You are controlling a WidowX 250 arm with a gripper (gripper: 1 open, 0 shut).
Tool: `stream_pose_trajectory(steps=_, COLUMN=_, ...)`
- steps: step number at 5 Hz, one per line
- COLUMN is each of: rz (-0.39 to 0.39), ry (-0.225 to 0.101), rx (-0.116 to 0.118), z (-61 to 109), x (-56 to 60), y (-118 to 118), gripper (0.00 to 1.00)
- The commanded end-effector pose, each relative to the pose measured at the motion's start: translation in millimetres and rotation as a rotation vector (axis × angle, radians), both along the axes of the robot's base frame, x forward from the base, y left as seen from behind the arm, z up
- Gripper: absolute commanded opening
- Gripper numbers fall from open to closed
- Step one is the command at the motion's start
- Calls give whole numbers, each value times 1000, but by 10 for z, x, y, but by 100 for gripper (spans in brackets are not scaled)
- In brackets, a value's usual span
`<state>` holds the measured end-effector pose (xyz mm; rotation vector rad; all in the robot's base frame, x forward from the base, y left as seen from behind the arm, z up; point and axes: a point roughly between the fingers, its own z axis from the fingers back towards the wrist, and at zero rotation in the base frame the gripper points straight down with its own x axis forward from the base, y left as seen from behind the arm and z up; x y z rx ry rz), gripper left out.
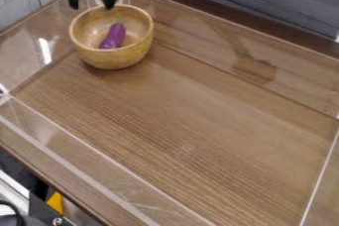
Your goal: Put the purple eggplant in the brown bowl
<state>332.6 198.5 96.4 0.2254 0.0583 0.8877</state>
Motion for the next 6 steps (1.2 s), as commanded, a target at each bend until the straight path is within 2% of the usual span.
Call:
stream_pose_trajectory(steps=1, rz=20, ry=-72, rx=52, z=349, x=40, y=-26, gripper=100)
stream_pose_trajectory(steps=3, rz=18, ry=-57, rx=60, z=268, x=-33, y=-253, gripper=100)
stream_pose_trajectory(steps=5, rz=60, ry=-48, rx=64, z=328, x=121, y=-171, gripper=100)
stream_pose_trajectory(steps=6, rz=27, ry=-43, rx=69, z=265, x=178, y=-78, gripper=100)
